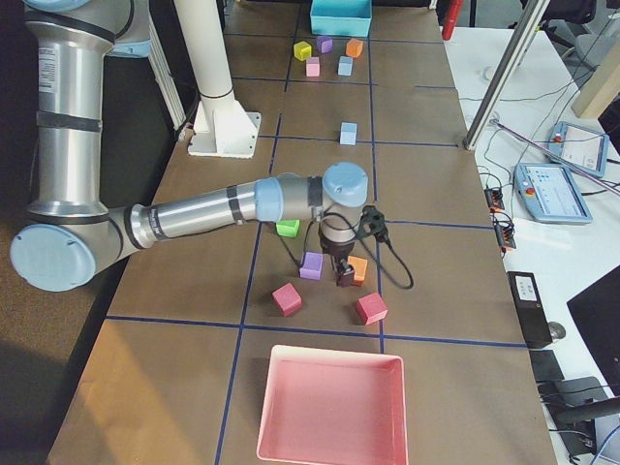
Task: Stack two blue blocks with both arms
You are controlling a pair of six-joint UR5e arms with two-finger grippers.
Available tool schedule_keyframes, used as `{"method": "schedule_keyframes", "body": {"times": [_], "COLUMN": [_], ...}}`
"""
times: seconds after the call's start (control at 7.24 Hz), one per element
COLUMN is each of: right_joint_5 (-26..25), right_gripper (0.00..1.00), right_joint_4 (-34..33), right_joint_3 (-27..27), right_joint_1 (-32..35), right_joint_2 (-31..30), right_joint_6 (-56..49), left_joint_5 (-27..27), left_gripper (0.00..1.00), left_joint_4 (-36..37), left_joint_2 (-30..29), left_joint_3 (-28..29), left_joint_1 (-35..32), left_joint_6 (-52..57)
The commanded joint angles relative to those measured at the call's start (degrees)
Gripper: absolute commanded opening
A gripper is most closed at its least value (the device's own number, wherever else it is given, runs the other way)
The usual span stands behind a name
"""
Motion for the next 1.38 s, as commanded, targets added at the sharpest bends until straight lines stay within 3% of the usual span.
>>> {"method": "schedule_keyframes", "body": {"times": [0.0,0.28,0.41,0.69,0.97,1.24], "right_joint_5": [-0.2,-0.2,-0.1,0.4,0.5,0.5], "right_gripper": [1.00,1.00,1.00,1.00,1.00,1.00], "right_joint_4": [0.0,0.1,0.1,0.0,0.1,0.1], "right_joint_3": [0.2,-0.1,0.1,0.2,0.9,1.1], "right_joint_1": [5.8,5.7,5.7,5.7,5.7,5.7], "right_joint_2": [-6.5,-6.0,-5.9,-5.9,-6.0,-6.2], "right_joint_6": [-4.8,-3.5,-3.5,-3.4,-3.5,-3.7], "left_joint_5": [-2.6,-1.6,0.7,9.4,14.8,15.1], "left_gripper": [1.00,1.00,1.00,1.00,1.00,1.00], "left_joint_4": [-4.7,-8.1,-14.1,-20.9,-21.1,-21.0], "left_joint_2": [-0.3,-0.6,-0.6,-1.6,-6.6,-8.2], "left_joint_3": [-3.0,-3.8,-3.7,-2.8,1.1,2.8], "left_joint_1": [4.3,13.9,17.6,29.7,35.9,37.3], "left_joint_6": [-5.8,-21.5,-30.0,-42.5,-48.1,-47.8]}}
